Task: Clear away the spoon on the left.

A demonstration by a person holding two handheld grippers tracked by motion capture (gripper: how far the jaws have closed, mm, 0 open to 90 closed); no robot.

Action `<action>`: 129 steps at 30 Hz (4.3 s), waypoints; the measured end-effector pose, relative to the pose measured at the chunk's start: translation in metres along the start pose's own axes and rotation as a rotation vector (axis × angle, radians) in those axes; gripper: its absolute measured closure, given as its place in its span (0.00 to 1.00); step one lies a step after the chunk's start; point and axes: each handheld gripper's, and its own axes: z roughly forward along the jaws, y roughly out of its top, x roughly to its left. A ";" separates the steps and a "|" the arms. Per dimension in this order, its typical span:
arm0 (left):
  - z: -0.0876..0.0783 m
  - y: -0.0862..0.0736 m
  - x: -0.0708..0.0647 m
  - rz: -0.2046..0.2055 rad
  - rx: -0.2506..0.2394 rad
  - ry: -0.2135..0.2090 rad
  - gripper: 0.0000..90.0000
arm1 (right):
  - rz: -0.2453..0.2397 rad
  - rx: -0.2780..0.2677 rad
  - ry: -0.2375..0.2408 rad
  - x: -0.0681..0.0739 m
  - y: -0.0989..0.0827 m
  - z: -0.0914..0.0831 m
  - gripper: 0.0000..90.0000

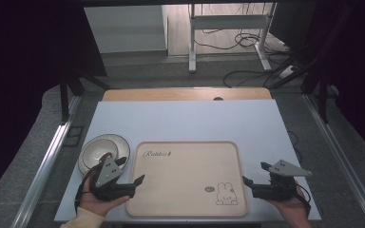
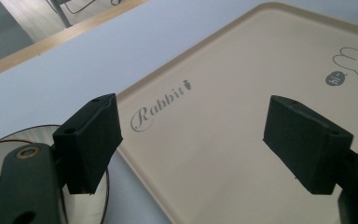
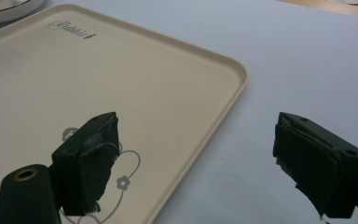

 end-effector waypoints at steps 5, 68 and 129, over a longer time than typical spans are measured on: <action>-0.007 0.005 0.002 -0.009 -0.017 0.000 0.20 | 0.003 0.002 0.000 -0.001 0.000 0.000 0.16; -0.068 -0.057 0.060 -0.133 -0.001 0.152 0.19 | 0.012 0.010 0.002 -0.001 -0.001 0.004 0.18; -0.052 -0.076 0.065 -0.104 0.097 0.288 0.92 | -0.010 0.025 0.007 0.003 -0.001 0.008 0.18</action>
